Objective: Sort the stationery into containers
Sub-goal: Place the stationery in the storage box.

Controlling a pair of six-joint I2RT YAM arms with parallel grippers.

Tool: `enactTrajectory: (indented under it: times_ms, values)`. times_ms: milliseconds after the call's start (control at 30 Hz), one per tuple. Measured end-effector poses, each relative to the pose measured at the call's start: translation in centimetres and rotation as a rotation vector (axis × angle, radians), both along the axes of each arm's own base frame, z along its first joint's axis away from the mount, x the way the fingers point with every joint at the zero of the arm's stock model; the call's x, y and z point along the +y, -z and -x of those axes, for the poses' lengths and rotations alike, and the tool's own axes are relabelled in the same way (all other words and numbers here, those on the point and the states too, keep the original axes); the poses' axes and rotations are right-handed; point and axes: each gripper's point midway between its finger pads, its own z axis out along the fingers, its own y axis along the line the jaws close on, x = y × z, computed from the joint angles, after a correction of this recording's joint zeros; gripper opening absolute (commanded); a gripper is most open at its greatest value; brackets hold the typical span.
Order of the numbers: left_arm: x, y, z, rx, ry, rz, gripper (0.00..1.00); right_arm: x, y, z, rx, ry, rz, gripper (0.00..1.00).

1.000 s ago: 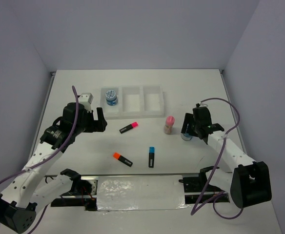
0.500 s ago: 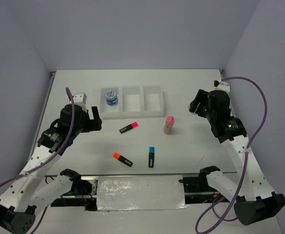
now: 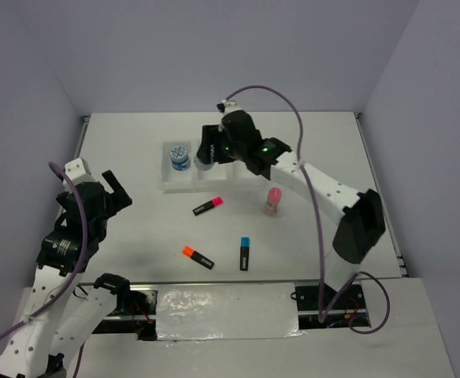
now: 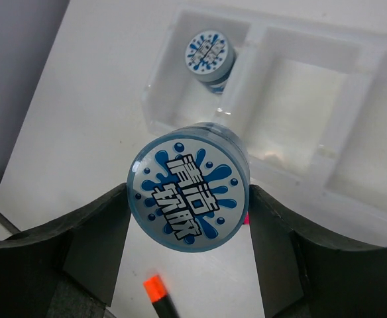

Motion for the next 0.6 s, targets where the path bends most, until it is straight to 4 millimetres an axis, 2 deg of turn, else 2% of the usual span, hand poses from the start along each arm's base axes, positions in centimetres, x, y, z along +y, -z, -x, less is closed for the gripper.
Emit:
enactTrajectory:
  times_ms: [67, 133, 233, 367, 467, 600]
  values:
    - [0.3, -0.2, 0.1, -0.013, -0.016, 0.003, 0.99, 2.7, 2.8, -0.6, 0.029, -0.032, 0.011, 0.00]
    - [0.3, -0.1, 0.0, -0.006, -0.020, 0.002, 0.99, 4.7, 5.4, -1.2, 0.052, -0.050, 0.030, 0.00]
    - [0.2, 0.2, -0.2, 0.011, -0.019, -0.003, 0.99, 6.9, 7.9, -2.3, 0.069, -0.068, 0.048, 0.00]
    - [-0.1, 0.6, -0.4, 0.027, -0.003, -0.001, 0.99, 9.8, 8.3, -4.8, 0.040, -0.085, 0.031, 0.00]
    - [-0.2, 0.7, -0.5, 0.036, 0.011, -0.010, 0.99, 10.8, 7.9, -5.2, 0.026, -0.099, 0.015, 0.00]
    - [-0.4, 0.6, -0.6, 0.033, 0.025, -0.003, 0.99, 12.1, 6.3, -5.8, -0.007, -0.116, -0.011, 0.00]
